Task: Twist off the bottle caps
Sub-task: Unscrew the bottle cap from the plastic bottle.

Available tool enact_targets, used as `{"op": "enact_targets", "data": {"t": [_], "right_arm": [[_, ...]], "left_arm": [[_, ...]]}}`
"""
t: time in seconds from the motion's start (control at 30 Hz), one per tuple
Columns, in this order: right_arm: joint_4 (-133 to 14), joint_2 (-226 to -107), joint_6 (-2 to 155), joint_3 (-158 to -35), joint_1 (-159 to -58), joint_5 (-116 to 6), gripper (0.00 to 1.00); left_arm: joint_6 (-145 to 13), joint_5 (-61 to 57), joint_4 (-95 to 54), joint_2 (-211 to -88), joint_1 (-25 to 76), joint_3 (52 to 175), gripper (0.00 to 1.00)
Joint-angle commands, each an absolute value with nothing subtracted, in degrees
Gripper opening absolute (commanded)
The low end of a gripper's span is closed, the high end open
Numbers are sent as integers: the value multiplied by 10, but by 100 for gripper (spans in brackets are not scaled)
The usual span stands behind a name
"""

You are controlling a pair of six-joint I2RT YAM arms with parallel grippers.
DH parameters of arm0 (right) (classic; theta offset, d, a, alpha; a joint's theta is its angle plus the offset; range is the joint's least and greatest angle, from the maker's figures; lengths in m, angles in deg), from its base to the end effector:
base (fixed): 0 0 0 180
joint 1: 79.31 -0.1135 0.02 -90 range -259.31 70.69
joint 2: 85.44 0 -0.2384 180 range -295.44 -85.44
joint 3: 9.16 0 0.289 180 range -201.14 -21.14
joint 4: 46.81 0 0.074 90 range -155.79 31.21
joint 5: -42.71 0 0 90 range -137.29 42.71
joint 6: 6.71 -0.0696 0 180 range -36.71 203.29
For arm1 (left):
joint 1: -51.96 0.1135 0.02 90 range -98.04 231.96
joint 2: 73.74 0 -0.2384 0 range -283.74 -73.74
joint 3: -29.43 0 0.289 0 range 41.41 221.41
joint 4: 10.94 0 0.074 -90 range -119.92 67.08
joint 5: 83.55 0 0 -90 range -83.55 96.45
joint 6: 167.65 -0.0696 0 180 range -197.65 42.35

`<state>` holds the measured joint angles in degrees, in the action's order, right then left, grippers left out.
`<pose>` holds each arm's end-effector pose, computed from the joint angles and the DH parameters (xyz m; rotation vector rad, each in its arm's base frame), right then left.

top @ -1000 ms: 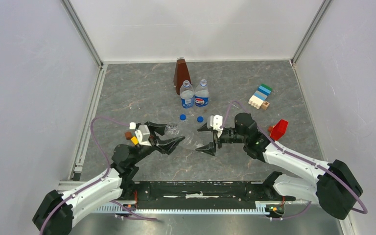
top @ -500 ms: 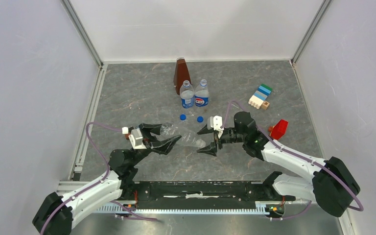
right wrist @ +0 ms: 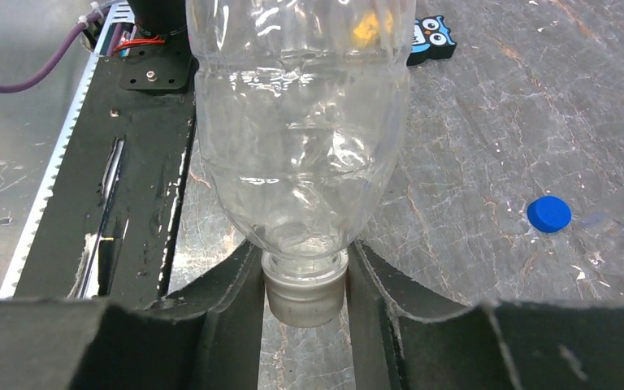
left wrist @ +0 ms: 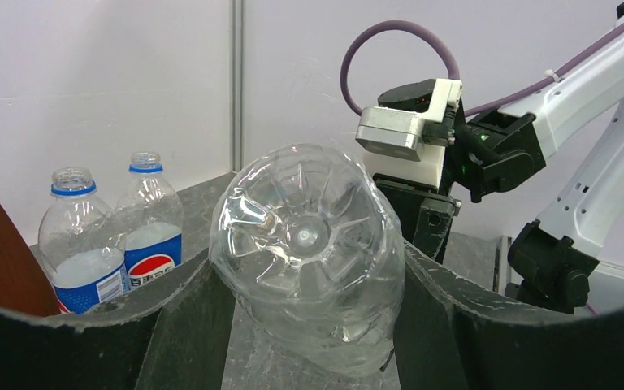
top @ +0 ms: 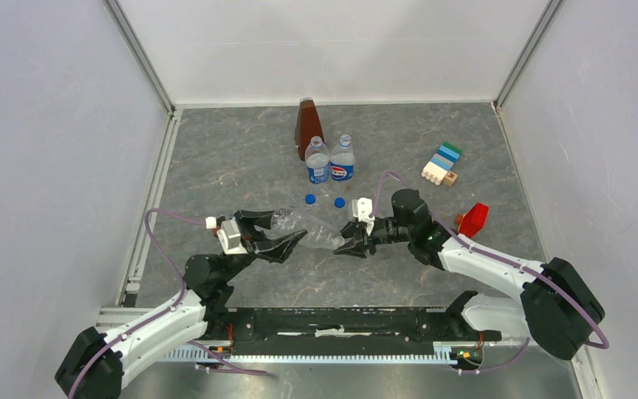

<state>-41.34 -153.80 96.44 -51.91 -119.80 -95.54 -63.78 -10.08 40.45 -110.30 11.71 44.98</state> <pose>0.1988 0.2380 0.1687 -1.3643 1.4035 1.1213 0.1549 -0.1571 0.2231 0.5142 0.9912 -0.9995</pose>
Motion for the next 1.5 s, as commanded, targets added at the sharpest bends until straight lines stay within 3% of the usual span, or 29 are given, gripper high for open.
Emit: {"op": "enact_targets", "data": {"t": [0.0,0.03,0.07,0.1,0.13,0.17,0.2,0.43,0.7,1.17,1.47], "right_arm": [[-427,-1528,973,-545,-1197,-953,24],[-434,-1523,976,-545,-1197,-947,22],[-442,-1518,980,-545,-1197,-939,19],[-456,-1514,984,-546,-1197,-926,17],[-471,-1508,988,-549,-1197,-909,16],[-494,-1504,996,-552,-1197,-884,14],[-522,-1500,1005,-555,-1197,-853,12],[-630,-1483,1042,-553,-1198,-689,9],[-685,-1494,1079,-556,-1208,-658,9],[-698,-1470,1130,-537,-1231,-746,7],[-644,-1430,1127,-519,-1234,-710,6]], "left_arm": [[-657,-81,411,-1090,117,451,14],[-661,-79,399,-1088,117,452,23],[-666,-77,387,-1084,117,454,41],[-673,-74,365,-1079,117,458,66],[-684,-70,332,-1073,117,464,82],[-694,-61,297,-1063,117,472,96],[-705,-49,246,-1055,117,483,100],[-776,11,-16,-991,117,551,100],[-820,-10,-150,-976,117,614,100],[-862,-257,-190,-1219,115,695,100],[-884,-265,-271,-1307,110,734,96]]}}
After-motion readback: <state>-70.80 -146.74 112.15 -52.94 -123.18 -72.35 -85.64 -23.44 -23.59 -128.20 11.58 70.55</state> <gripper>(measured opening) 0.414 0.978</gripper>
